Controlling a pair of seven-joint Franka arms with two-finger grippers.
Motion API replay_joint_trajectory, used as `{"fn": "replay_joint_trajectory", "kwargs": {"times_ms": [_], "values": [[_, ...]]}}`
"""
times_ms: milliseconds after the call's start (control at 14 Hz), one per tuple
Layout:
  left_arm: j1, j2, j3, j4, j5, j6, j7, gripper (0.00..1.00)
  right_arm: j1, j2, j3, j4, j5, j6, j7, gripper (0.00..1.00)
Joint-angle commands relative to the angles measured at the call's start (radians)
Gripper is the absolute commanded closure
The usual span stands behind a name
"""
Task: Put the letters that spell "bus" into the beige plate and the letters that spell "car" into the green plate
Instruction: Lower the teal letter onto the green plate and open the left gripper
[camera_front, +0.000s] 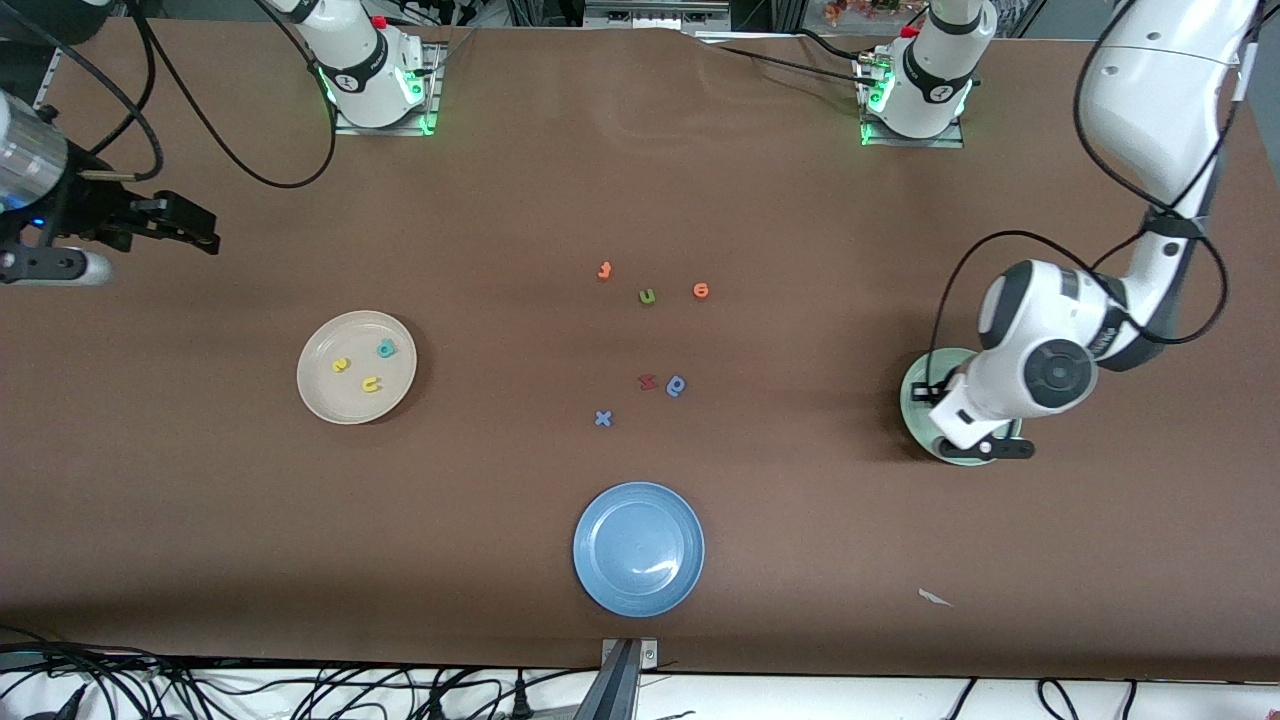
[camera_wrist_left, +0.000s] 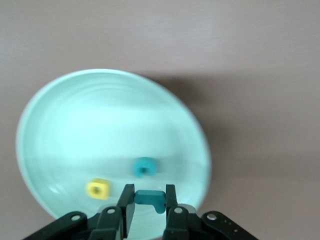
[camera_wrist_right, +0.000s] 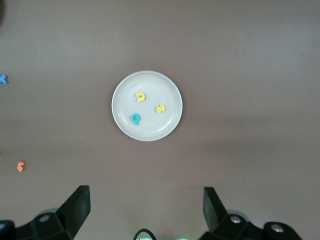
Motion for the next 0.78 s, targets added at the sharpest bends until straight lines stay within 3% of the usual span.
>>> {"fn": "replay_joint_trajectory", "kwargs": {"times_ms": [0, 356, 712], "values": [[0.04, -0.008, -0.013, 0.024, 0.044, -0.015, 0.052, 0.01, -0.015, 0.04, -0.01, 0.063, 0.004, 0.024, -0.001, 0.0], [0.042, -0.01, -0.014, 0.216, 0.032, -0.247, -0.032, 0.0, -0.013, 0.02, -0.007, 0.035, 0.03, -0.023, -0.01, 0.0], [0.078, -0.059, -0.02, 0.236, 0.015, -0.293, -0.026, 0.0, -0.014, 0.021, -0.017, 0.035, 0.052, -0.011, 0.0, 0.0]]}}
